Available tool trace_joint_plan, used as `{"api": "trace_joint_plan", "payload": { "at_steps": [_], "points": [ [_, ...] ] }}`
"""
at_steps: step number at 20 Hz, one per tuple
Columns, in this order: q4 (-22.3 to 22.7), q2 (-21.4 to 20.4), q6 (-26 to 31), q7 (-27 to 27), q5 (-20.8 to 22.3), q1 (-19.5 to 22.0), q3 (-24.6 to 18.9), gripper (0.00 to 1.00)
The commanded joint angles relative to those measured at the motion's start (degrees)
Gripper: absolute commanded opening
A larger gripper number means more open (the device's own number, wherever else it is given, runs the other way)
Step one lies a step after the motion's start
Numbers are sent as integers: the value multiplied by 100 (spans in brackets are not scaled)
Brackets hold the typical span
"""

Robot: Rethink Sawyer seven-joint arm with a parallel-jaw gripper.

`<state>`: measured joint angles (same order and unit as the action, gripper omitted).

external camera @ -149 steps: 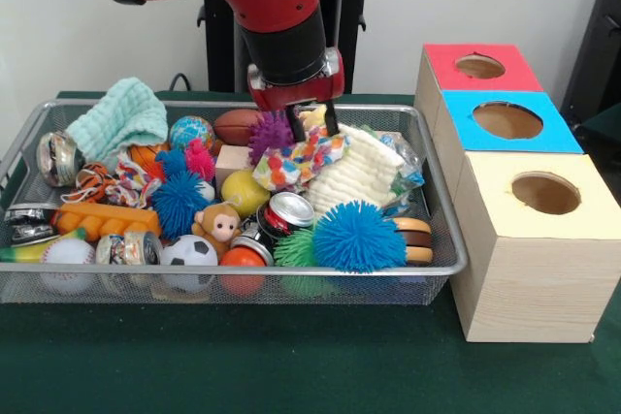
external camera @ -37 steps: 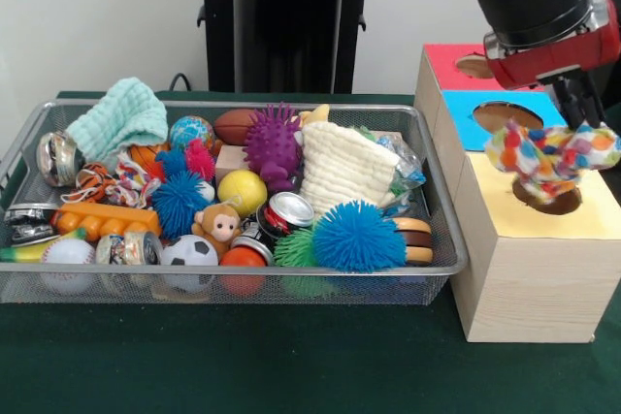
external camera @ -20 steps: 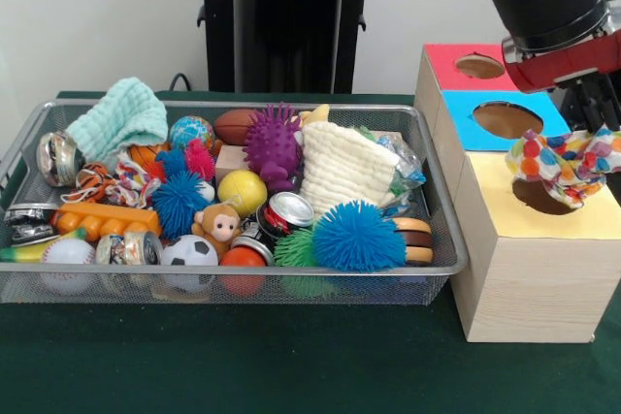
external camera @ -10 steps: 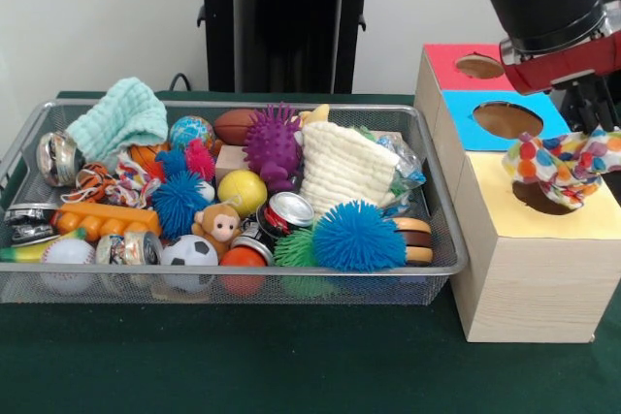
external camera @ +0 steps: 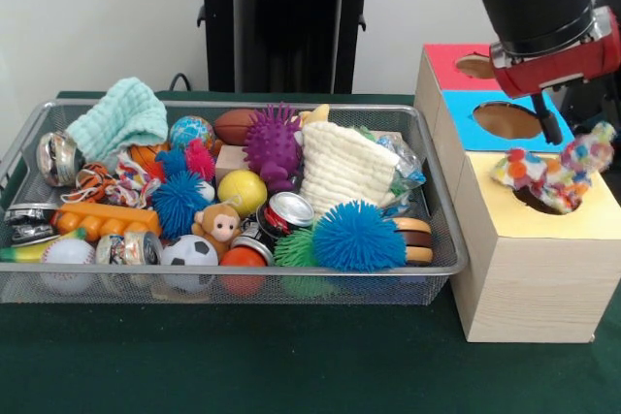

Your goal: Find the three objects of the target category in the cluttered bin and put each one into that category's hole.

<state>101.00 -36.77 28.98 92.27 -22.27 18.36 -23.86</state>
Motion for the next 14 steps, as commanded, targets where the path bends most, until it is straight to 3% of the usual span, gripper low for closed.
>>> {"api": "trace_joint_plan", "payload": {
  "at_steps": [1, 14],
  "points": [
    [-279, 336, 92, 340, 467, 35, 246, 100],
    [-703, 300, 497, 314, 1191, -48, 431, 100]
  ]
}}
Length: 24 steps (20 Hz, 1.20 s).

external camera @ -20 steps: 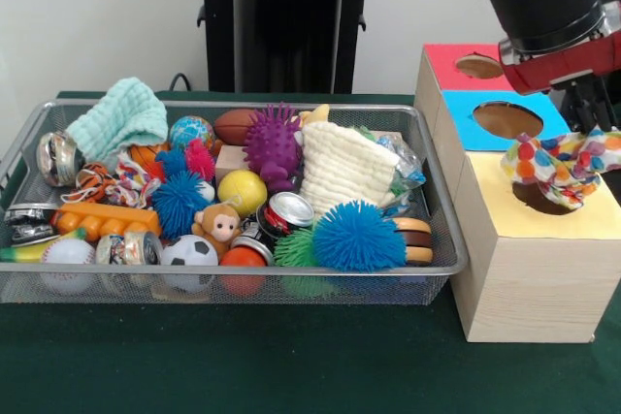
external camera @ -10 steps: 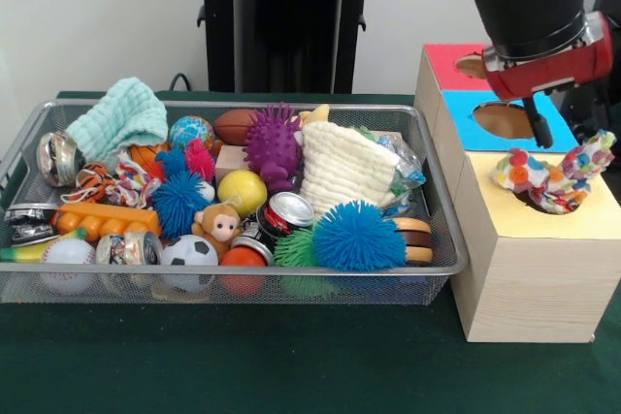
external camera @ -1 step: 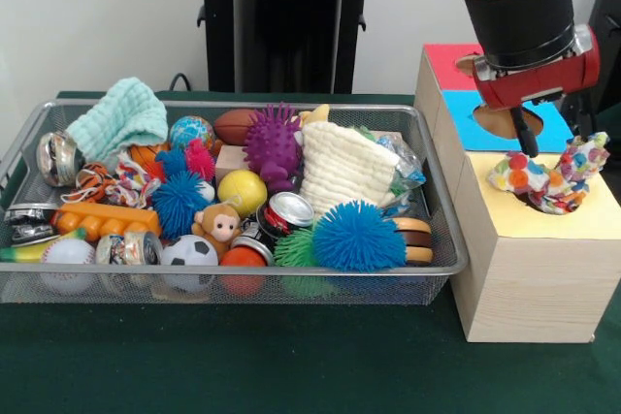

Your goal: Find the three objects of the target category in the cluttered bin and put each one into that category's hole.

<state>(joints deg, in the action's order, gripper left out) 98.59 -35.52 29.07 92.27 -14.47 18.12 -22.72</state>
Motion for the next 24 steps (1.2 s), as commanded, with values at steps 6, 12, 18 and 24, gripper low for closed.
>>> {"api": "trace_joint_plan", "payload": {
  "at_steps": [6, 12, 18, 24],
  "points": [
    [-528, 202, 452, 478, 487, -24, 333, 100],
    [-465, 211, 208, 544, 422, 19, 263, 0],
    [-421, 213, -10, 564, 446, 23, 256, 0],
    [-550, 381, -583, 610, 791, -169, 590, 0]
  ]
}}
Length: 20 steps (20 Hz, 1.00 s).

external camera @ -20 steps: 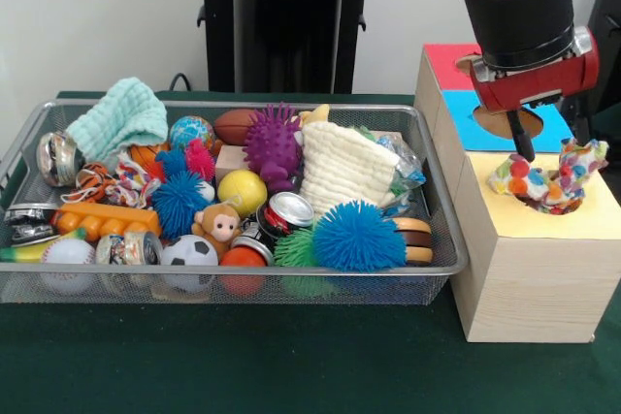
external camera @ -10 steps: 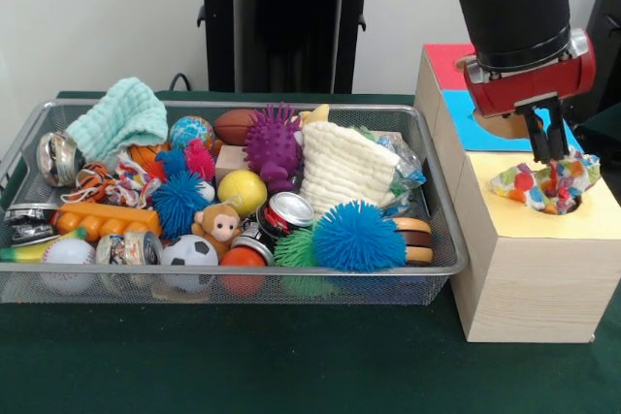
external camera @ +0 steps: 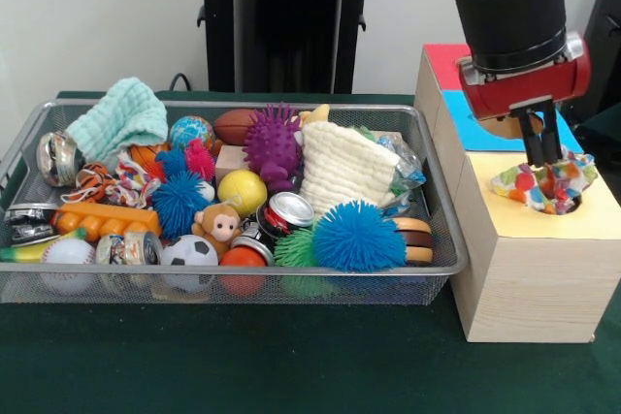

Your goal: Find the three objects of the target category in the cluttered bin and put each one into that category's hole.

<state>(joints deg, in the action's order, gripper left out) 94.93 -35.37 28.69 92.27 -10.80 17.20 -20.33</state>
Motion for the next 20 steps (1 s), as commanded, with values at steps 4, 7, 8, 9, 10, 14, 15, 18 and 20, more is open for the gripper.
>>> {"api": "trace_joint_plan", "payload": {
  "at_steps": [4, 7, 8, 9, 10, 14, 15, 18, 20],
  "points": [
    [-314, 501, -669, 665, 617, -228, 573, 0],
    [-496, 696, -783, 712, 782, -416, 822, 0],
    [-531, 758, -837, 748, 795, -456, 875, 0],
    [-529, 792, -882, 782, 778, -468, 885, 0],
    [-503, 833, -912, 835, 712, -459, 862, 0],
    [-349, 969, -1016, 1156, 329, -369, 682, 0],
    [-343, 976, -923, 1192, 262, -365, 667, 0],
    [-359, 1031, -725, 1406, -9, -371, 650, 0],
    [-421, 1083, -609, 1413, -91, -410, 696, 0]
  ]
}}
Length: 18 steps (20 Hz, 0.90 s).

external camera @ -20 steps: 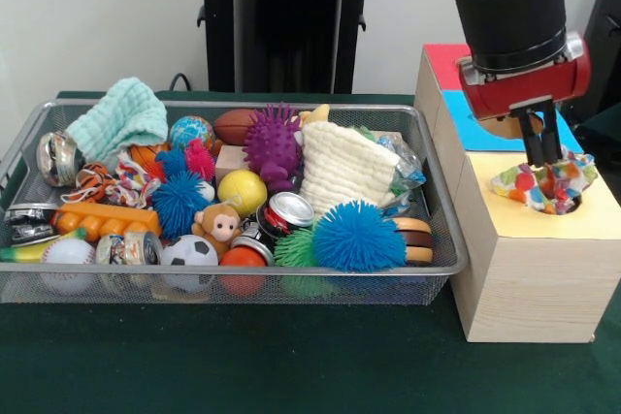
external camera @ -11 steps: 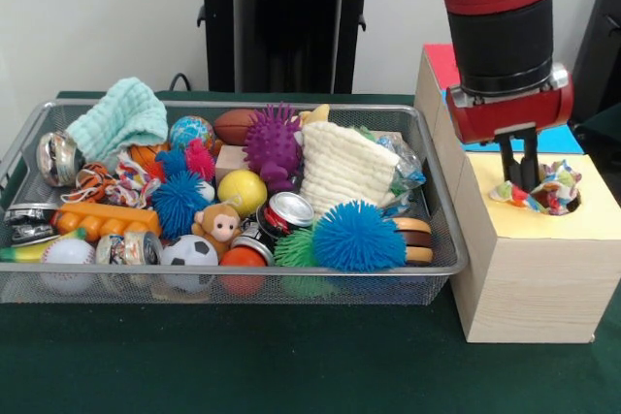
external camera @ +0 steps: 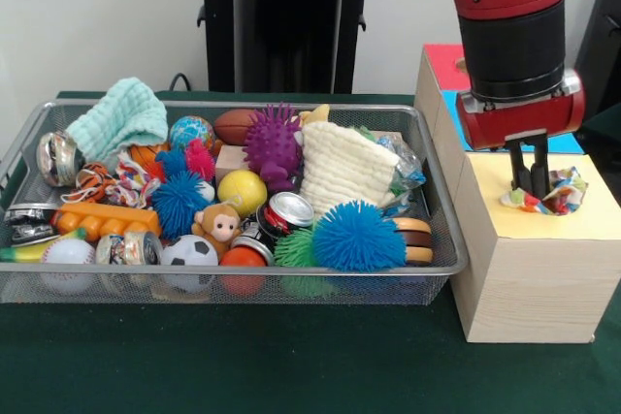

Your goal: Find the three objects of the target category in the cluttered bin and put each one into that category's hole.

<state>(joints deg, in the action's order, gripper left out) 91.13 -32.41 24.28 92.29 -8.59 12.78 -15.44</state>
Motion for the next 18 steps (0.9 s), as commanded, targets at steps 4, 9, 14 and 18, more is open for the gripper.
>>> {"api": "trace_joint_plan", "payload": {
  "at_steps": [4, 9, 14, 18],
  "points": [
    [-187, 858, 39, 1479, -475, -138, 396, 0],
    [-558, 1052, 240, 1403, -417, -482, 836, 0],
    [-1155, 1452, 377, 1281, -245, -860, 1381, 0],
    [-1737, 1820, 953, 1110, 13, -1192, 1934, 0]
  ]
}}
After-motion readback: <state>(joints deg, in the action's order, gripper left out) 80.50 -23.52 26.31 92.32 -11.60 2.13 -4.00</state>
